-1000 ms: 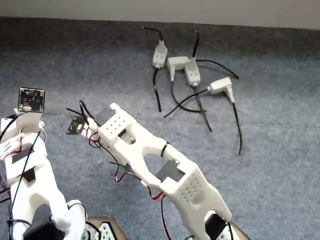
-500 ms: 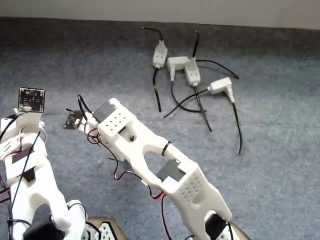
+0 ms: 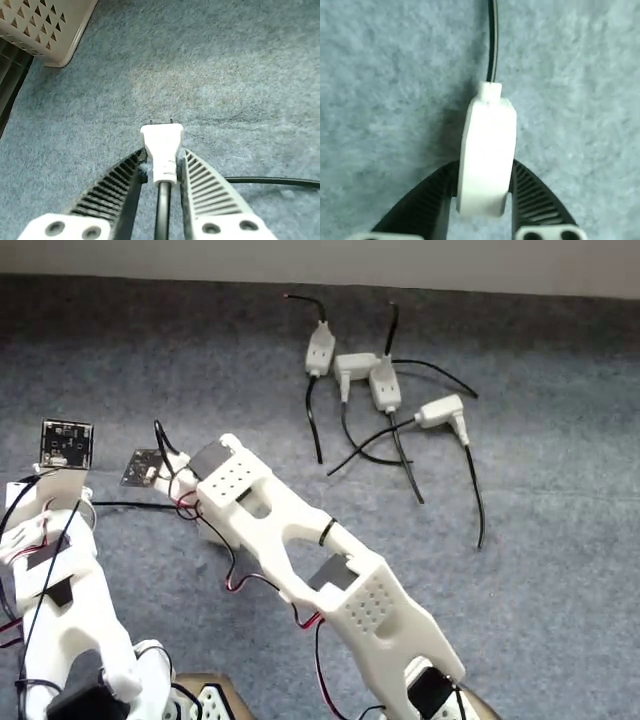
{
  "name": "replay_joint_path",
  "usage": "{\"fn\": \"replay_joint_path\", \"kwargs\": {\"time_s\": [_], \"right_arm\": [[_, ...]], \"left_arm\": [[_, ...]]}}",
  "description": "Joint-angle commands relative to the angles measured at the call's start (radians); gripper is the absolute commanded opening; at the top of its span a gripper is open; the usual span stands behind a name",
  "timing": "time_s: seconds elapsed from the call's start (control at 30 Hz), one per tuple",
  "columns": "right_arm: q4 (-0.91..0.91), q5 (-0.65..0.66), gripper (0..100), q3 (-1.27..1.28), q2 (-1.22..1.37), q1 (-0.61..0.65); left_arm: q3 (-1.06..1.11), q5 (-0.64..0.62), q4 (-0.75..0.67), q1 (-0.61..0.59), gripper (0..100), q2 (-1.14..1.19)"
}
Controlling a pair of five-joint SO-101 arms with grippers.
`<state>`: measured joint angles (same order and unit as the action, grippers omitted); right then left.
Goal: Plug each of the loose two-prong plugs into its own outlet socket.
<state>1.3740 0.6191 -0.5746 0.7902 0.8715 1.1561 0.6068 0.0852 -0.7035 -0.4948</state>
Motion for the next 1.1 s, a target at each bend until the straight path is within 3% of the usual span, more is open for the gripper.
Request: {"fn": "replay_joint_path", "kwargs": {"time_s": [0.0,0.3,0.43,0.63,0.9,1.07], "right_arm": [[-0.131,0.084,9.8,-0.082,0.002,-0.038],[-0.45,0.035,9.8,-0.077,0.019,-0.018],[-0.42,0.037,11.1,-0.079,0.018,-0.002],[-0.395,0.031,23.9,-0.096,-0.008,-0.025],[-0.297,0.029,24.1,-0.154,-0.163,-0.047],[-0.392,0.02,24.1,-0.179,-0.179,-0.051]], "left_arm": [[-0.007,-0.006,-0.017,0.012,1,-0.005],[-0.007,-0.006,-0.017,0.016,1,-0.004],[-0.007,-0.005,-0.017,0.016,1,-0.004],[-0.007,-0.005,-0.017,0.019,1,-0.002],[-0.007,-0.005,-0.017,0.018,1,-0.002],[-0.002,-0.005,-0.015,0.018,1,-0.002]]}}
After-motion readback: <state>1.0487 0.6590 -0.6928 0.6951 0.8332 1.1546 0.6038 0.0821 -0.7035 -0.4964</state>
